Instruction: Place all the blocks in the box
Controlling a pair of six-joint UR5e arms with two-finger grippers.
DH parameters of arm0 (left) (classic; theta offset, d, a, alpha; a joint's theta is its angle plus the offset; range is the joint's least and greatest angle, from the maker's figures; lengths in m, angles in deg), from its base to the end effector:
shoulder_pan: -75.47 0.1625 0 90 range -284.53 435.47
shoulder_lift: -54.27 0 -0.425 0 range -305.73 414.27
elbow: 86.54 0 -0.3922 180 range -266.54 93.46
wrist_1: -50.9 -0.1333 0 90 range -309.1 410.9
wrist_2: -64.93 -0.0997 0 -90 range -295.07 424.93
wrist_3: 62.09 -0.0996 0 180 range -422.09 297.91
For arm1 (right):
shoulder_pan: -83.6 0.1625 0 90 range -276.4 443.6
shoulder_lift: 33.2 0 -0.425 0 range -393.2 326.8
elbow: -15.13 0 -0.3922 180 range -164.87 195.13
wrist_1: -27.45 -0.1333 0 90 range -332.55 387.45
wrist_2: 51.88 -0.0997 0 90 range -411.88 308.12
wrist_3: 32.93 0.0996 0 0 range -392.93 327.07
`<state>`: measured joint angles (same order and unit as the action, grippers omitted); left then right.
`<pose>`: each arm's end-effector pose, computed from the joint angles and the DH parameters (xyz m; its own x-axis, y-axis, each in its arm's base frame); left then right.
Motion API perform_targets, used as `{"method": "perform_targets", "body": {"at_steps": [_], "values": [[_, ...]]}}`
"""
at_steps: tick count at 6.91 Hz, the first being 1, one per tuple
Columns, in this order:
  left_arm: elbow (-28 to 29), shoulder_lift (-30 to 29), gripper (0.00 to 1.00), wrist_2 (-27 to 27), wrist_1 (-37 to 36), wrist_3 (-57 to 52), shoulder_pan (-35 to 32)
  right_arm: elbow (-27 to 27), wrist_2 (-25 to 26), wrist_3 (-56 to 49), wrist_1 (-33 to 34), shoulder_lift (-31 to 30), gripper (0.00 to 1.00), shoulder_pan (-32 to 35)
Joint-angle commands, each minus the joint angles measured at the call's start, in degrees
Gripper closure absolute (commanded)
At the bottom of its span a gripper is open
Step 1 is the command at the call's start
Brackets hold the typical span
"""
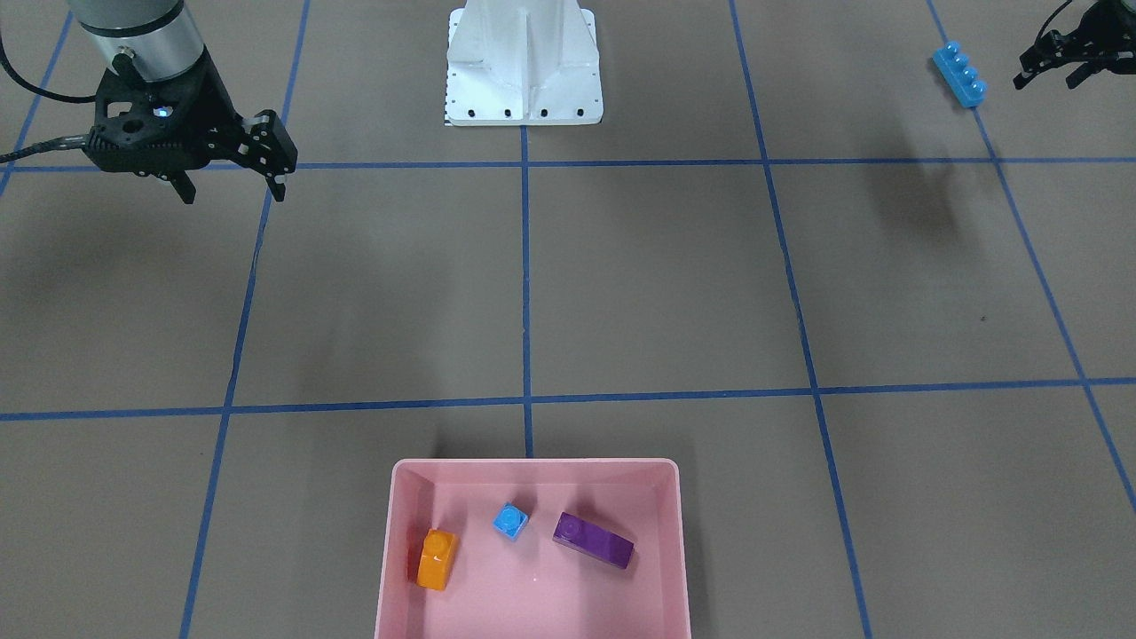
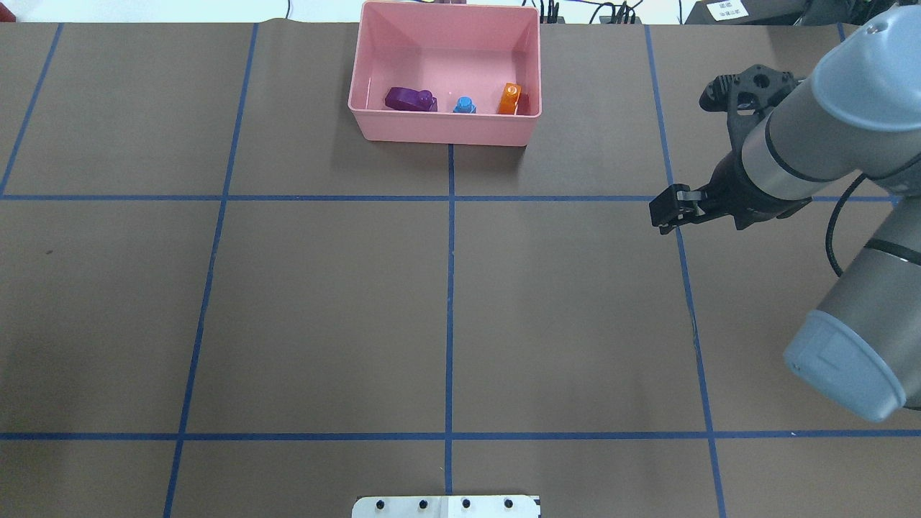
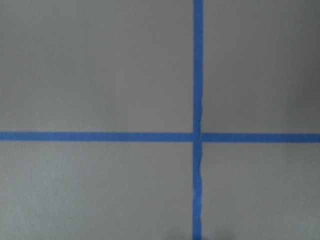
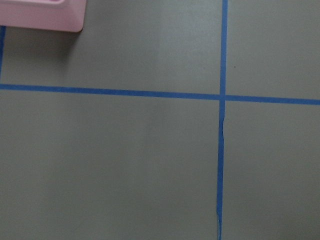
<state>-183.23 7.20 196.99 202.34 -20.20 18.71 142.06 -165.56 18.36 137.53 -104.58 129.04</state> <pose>0.0257 -0.1607 0.7300 0.6770 -0.0248 -0.7355 -0.0590 0.9944 -0.0878 -0.2785 -0.4158 0.2583 0.7517 -0.0529 0.6574 -0.0242 0.9939 0.1077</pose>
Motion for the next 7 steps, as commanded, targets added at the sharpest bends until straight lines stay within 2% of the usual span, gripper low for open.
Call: {"method": "perform_targets", "body": {"at_steps": [1, 4, 7], "values": [[4.3, -4.93, 0.0, 3.97, 0.0, 0.65, 0.16, 2.52, 0.04, -3.81, -0.03, -4.02, 0.0, -0.71], [6.08, -6.19, 0.0, 6.89, -0.18, 0.74, 1.38, 3.41, 0.04, -8.58, -0.12, -6.94, 0.0, -0.8], [6.17, -7.25, 0.0, 6.98, -0.09, 6.88, 11.56, 3.76, 0.47, -8.58, -0.12, -6.85, 0.0, -0.8]]}}
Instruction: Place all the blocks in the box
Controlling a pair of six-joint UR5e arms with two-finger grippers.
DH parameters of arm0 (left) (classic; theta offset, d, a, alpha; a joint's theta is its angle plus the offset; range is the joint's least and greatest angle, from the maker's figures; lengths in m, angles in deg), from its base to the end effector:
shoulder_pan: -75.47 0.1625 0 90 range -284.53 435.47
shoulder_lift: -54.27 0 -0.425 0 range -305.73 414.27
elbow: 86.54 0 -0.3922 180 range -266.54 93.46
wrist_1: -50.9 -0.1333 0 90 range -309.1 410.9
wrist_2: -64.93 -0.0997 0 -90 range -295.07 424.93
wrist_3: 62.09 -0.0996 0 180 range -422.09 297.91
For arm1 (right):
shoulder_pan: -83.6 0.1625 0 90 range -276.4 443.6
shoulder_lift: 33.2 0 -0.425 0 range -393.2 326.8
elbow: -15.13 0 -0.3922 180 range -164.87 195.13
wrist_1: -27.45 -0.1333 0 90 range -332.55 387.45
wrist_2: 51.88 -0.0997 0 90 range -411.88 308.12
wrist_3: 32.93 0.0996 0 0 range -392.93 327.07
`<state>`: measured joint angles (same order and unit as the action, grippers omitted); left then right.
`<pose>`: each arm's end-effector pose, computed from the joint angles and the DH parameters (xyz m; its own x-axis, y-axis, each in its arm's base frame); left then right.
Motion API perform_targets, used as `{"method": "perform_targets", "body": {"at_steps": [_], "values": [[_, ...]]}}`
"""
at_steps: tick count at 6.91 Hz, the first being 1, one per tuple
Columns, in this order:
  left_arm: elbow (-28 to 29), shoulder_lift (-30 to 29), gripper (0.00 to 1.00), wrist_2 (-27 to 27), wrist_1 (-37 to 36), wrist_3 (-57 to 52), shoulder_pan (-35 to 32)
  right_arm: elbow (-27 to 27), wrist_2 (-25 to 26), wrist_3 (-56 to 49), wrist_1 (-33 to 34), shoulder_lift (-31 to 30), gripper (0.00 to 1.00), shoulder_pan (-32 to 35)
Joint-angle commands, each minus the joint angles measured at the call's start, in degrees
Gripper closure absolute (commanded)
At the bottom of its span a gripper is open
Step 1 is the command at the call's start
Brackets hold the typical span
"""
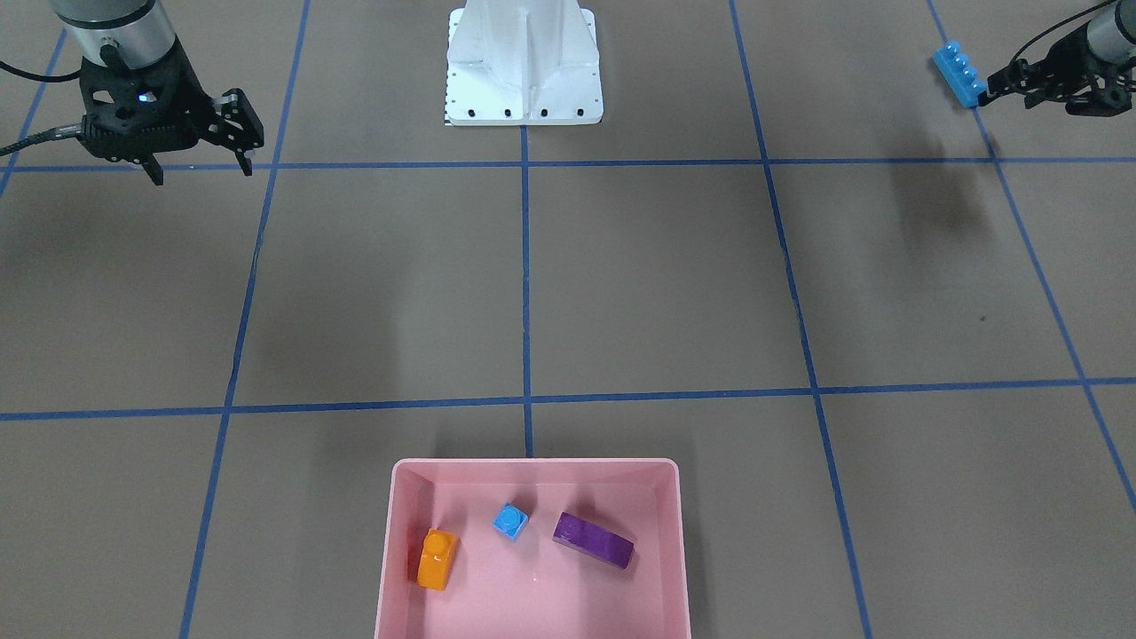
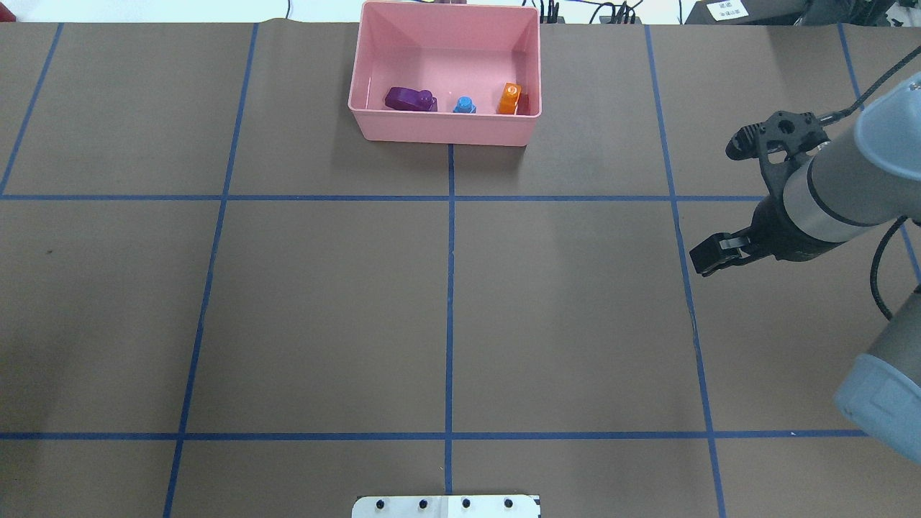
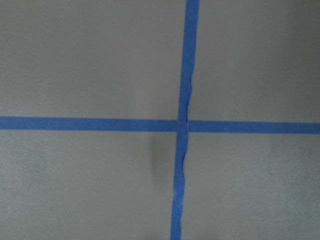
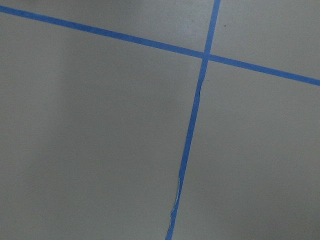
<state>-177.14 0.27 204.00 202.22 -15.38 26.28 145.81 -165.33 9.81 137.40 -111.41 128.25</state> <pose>0.0790 -0.1803 0.7486 0.6199 -0.0305 -0.7841 -0.1992 0.9604 -0.1949 -0.2607 -0.3892 0.2910 0.7689 -0.1876 0.6113 0.1063 0.9802 0.1671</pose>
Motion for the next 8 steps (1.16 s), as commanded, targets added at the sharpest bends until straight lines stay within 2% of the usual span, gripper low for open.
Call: {"method": "perform_targets", "body": {"at_steps": [1, 5, 6, 8], "values": [[0.08, 0.04, 0.0, -0.11, 0.03, 1.98, 5.06, 0.02, 0.42, -0.03, 0.0, -0.01, 0.0, 0.0], [0.95, 0.04, 0.0, -0.73, 0.03, 1.81, 12.26, -0.16, 0.51, -0.03, 0.0, 0.16, 0.0, -0.09], [1.13, -0.05, 0.03, -0.73, 0.03, 1.81, 13.75, -0.25, 0.6, -0.03, 0.0, 0.16, 0.0, -0.09], [1.57, 0.04, 0.19, -1.08, -0.05, 1.63, 16.48, -0.25, 0.6, -0.03, 0.0, 0.16, 0.0, -0.09]]}}
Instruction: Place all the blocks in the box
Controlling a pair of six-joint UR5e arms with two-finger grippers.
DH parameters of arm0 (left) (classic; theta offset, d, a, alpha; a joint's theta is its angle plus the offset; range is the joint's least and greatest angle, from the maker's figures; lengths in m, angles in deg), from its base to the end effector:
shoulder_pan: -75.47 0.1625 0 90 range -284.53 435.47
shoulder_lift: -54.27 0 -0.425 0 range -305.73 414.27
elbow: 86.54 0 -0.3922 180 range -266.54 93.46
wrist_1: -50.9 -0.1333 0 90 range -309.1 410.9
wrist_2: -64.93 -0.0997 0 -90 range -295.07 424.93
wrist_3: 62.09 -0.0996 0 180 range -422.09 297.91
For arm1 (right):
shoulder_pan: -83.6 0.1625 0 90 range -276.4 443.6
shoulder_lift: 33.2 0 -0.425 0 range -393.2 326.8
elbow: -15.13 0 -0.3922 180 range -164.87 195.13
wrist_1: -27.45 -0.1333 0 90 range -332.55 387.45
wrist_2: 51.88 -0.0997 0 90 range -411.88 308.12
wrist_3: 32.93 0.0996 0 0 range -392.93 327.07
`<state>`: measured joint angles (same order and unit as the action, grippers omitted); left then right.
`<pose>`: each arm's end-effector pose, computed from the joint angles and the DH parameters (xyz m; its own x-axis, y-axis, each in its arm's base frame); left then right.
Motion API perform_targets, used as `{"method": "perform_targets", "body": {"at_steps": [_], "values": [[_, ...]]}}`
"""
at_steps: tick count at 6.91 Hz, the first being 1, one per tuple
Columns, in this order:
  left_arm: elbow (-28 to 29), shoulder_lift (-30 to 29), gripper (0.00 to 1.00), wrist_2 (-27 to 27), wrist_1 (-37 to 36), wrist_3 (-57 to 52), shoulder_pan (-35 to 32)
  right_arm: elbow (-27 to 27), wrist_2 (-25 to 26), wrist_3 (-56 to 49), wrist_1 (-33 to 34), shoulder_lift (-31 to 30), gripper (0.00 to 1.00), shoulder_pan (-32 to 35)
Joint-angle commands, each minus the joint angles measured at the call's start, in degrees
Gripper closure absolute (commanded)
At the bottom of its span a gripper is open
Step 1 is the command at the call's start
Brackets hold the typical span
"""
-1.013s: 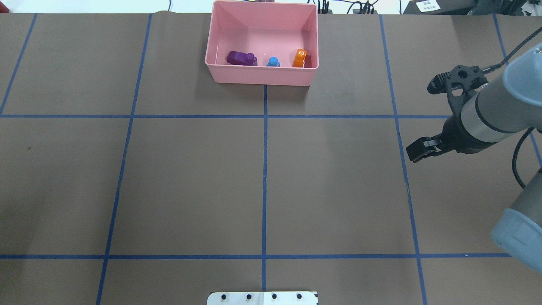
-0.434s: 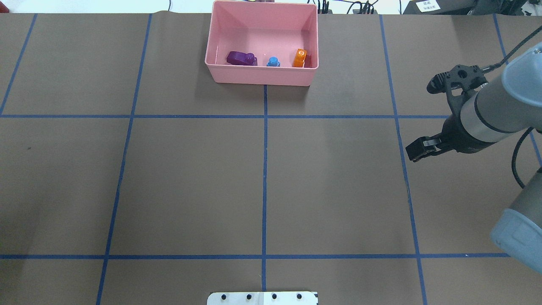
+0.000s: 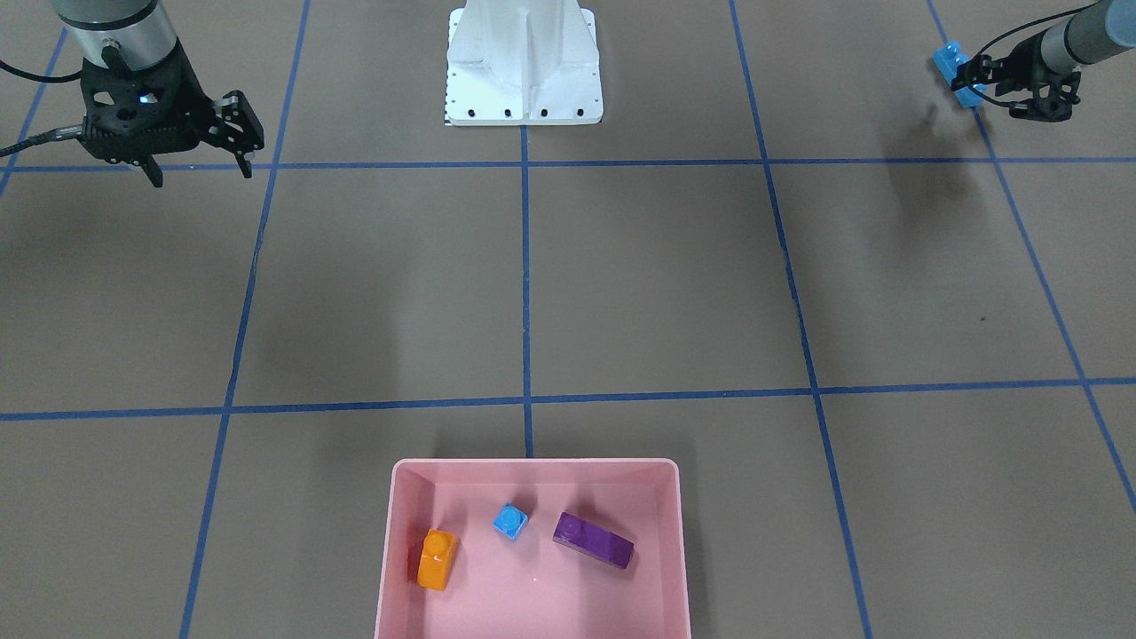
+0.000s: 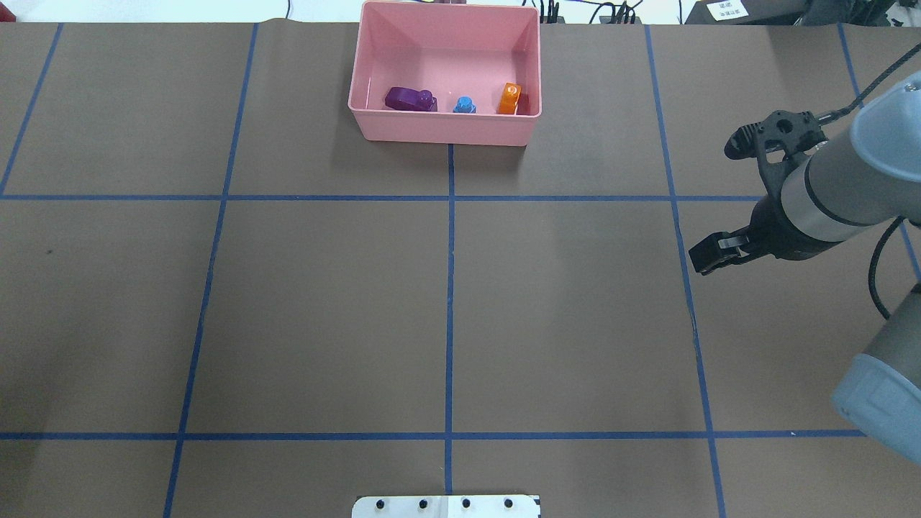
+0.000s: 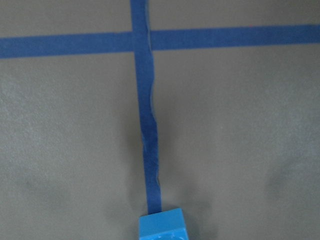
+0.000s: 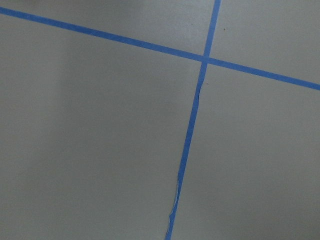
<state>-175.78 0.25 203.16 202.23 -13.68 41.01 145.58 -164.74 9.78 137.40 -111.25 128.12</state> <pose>0.1174 -0.1521 0.7599 0.6411 0.0963 -0.7614 -0.4072 0.8837 -0.2310 -0.2621 -0.3905 0.2915 0.7736 -0.1888 0.6048 0.1047 0.9795 0.1719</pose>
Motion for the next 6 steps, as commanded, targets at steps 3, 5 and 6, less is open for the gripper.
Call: {"method": "perform_targets", "body": {"at_steps": [3, 5, 6], "values": [[0.92, 0.06, 0.23, -1.65, 0.02, -0.06, 3.43, -0.02, 0.01, 0.0, 0.0, 0.18, 0.0, -0.05], [1.09, 0.06, 0.36, -1.65, 0.02, 0.02, 3.79, -0.02, 0.01, 0.0, 0.0, 0.27, 0.0, -0.05], [1.09, 0.06, 0.55, -1.65, 0.02, 0.02, 3.79, -0.02, 0.01, 0.0, 0.0, 0.27, 0.0, -0.05]]}}
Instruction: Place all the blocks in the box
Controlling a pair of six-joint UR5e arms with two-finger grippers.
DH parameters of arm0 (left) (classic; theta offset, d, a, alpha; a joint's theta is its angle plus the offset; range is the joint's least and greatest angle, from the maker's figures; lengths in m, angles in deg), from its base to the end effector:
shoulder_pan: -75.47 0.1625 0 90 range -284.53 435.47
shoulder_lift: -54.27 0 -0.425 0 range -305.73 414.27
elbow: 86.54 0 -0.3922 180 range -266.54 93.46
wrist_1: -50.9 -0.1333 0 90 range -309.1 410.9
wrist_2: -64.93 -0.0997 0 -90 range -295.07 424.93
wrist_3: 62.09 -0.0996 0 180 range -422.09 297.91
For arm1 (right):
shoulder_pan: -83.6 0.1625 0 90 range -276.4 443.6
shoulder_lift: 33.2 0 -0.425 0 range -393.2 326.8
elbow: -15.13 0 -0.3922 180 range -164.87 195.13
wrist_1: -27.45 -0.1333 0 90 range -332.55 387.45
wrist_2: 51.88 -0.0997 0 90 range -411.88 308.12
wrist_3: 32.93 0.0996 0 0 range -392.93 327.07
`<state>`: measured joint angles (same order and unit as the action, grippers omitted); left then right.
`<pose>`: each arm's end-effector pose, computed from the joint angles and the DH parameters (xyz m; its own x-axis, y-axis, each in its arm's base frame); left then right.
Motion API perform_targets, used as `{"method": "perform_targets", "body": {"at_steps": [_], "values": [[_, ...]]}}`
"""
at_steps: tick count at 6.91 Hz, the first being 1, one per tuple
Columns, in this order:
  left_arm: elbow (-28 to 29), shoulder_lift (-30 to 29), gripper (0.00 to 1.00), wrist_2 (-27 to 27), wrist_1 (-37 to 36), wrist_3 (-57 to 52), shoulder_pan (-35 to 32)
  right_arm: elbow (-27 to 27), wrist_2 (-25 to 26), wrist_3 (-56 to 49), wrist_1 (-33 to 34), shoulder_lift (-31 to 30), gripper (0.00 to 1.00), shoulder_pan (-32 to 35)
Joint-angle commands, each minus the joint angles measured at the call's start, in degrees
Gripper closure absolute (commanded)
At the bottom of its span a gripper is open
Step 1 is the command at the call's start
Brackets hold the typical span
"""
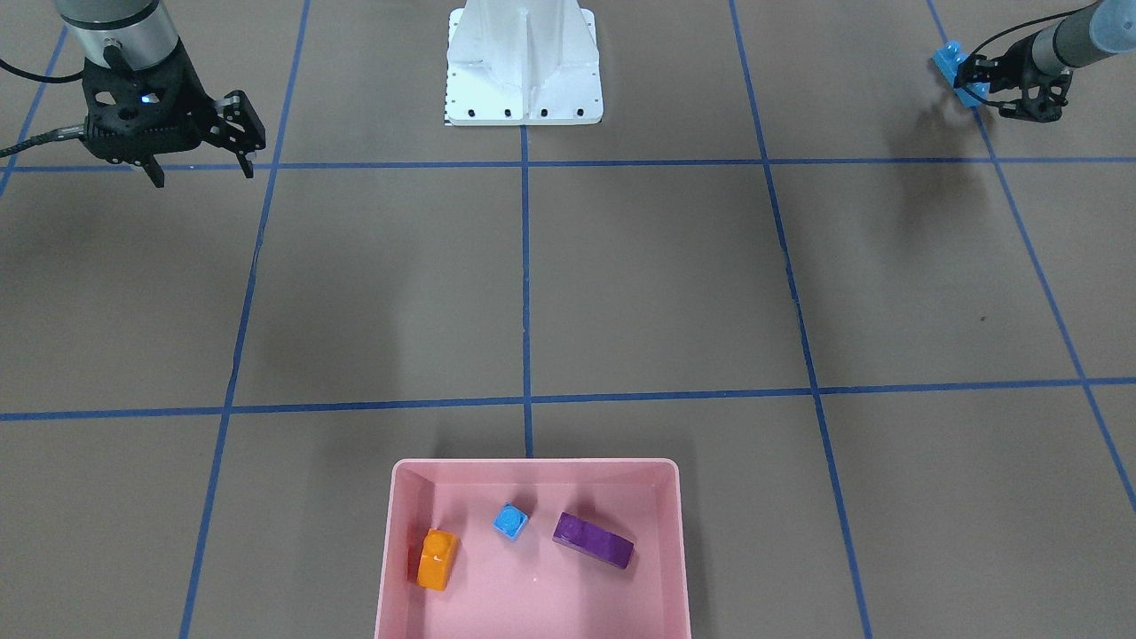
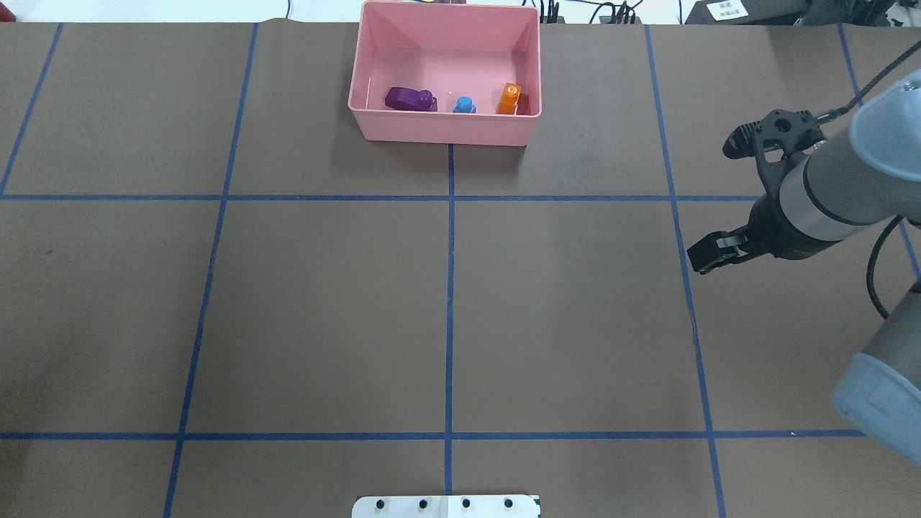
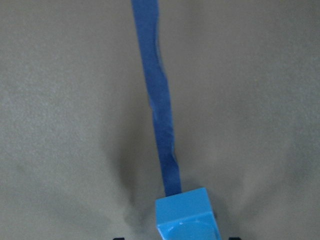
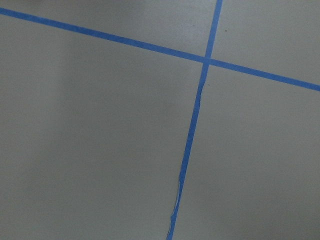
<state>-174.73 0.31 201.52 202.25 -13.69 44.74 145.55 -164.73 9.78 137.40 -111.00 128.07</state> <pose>0.1222 -0.1435 0.7698 0.6573 0.1400 -0.7405 -0.4470 0.8636 -0.2334 -0.2630 -0.3907 0.2897 0.7719 -0.1911 0.6063 0.1050 0.9790 0.1749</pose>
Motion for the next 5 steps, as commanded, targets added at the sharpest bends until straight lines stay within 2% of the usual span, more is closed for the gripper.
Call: {"method": "perform_targets", "body": {"at_steps": [1, 2, 4, 5], "values": [[0.04, 0.0, 0.76, -0.01, 0.09, 0.12, 0.06, 0.01, 0.0, 0.0, 0.0, 0.02, 0.0, -0.09], [-0.05, 0.0, 1.0, 0.08, 0.43, 0.12, 0.06, 0.01, 0.0, 0.0, 0.0, 0.1, 0.0, 0.0], [-3.27, 1.13, 1.0, 0.6, 0.7, 0.64, 0.06, -0.08, -0.09, 0.0, 0.0, 0.28, 0.0, -0.09], [-8.61, 3.84, 1.0, 1.65, 0.7, 2.04, -0.64, -0.08, -0.09, 0.0, 0.0, 0.54, 0.0, 0.0]]}}
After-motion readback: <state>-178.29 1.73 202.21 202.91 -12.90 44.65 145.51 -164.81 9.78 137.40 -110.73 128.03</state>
